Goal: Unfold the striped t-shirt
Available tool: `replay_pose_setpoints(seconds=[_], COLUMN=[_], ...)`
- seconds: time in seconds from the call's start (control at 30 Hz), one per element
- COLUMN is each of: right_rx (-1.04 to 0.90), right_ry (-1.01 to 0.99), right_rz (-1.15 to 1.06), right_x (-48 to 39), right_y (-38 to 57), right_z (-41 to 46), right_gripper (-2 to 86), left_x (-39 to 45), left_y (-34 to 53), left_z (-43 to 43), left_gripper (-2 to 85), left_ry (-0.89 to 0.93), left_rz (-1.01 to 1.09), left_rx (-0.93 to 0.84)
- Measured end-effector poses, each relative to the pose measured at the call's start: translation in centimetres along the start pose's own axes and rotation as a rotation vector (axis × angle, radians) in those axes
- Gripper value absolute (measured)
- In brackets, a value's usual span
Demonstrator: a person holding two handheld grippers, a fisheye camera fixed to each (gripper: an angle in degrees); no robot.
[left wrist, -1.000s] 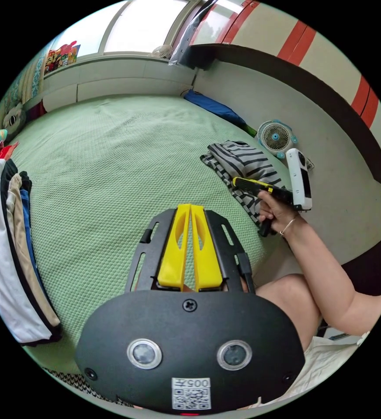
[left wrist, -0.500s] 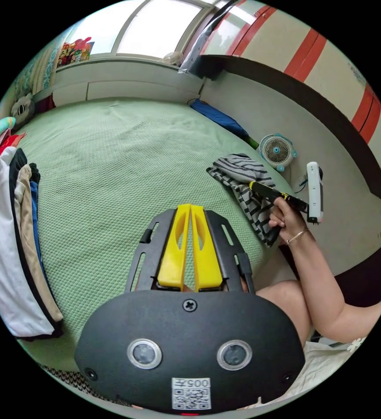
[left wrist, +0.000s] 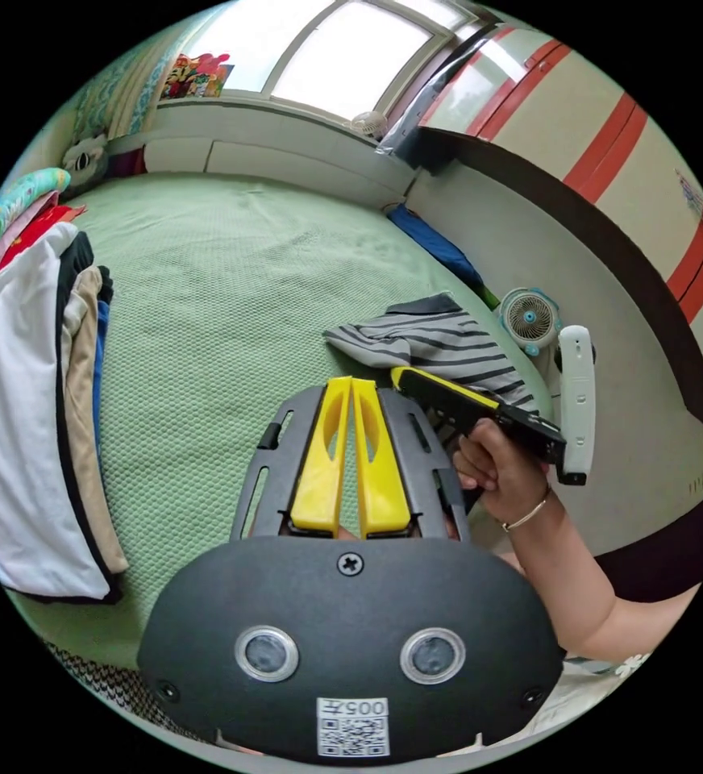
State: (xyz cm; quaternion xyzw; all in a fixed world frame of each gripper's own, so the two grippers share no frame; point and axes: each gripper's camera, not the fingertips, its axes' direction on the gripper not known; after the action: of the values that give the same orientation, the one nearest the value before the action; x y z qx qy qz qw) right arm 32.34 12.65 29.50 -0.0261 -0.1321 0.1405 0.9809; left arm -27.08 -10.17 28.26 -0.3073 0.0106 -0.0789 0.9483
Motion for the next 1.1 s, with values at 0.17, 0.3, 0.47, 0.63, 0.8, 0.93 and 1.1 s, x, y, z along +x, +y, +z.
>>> replay_pose_setpoints(seconds=[0.17, 0.3, 0.47, 0.63, 0.8, 0.93, 1.1], right_rx=[-0.060, 0.048, 0.043, -0.090, -0.243, -0.261, -0.282], right_ry=[0.072, 0.020, -0.101, 0.105, 0.215, 0.186, -0.070], right_rz=[-0.005, -0.034, -0.168, -0.379, -0.361, -0.298, 0.054], right_x=[-1.7, 0.0, 2.9, 1.5, 1.6, 3.4, 10.8], right_y=[-0.7, -1.0, -0.2, 2.2, 1.8, 1.2, -0.5], right_z=[0.9, -2.5, -6.1, -3.7, 2.1, 2.9, 1.6], right_gripper=[0.5, 3.5, 8.2, 10.4, 11.4, 8.4, 0.4], left_x=[-2.2, -2.6, -2.0, -1.3, -0.8, -0.4, 1.2], left_y=[0.1, -0.1, -0.7, -1.1, -1.3, -1.4, -2.1], left_z=[-0.3, -0.4, -0.4, 0.3, 1.0, 1.9, 3.1], left_gripper=[-0.6, -0.7, -0.6, -0.6, -0.7, -0.7, -0.7], left_ry=[-0.002, 0.018, 0.022, 0.034, 0.051, 0.075, 0.073], left_rz=[-0.066, -0.076, -0.052, -0.049, -0.065, -0.086, -0.051], left_rx=[-0.002, 0.007, 0.024, 0.022, 0.031, 0.030, 0.017])
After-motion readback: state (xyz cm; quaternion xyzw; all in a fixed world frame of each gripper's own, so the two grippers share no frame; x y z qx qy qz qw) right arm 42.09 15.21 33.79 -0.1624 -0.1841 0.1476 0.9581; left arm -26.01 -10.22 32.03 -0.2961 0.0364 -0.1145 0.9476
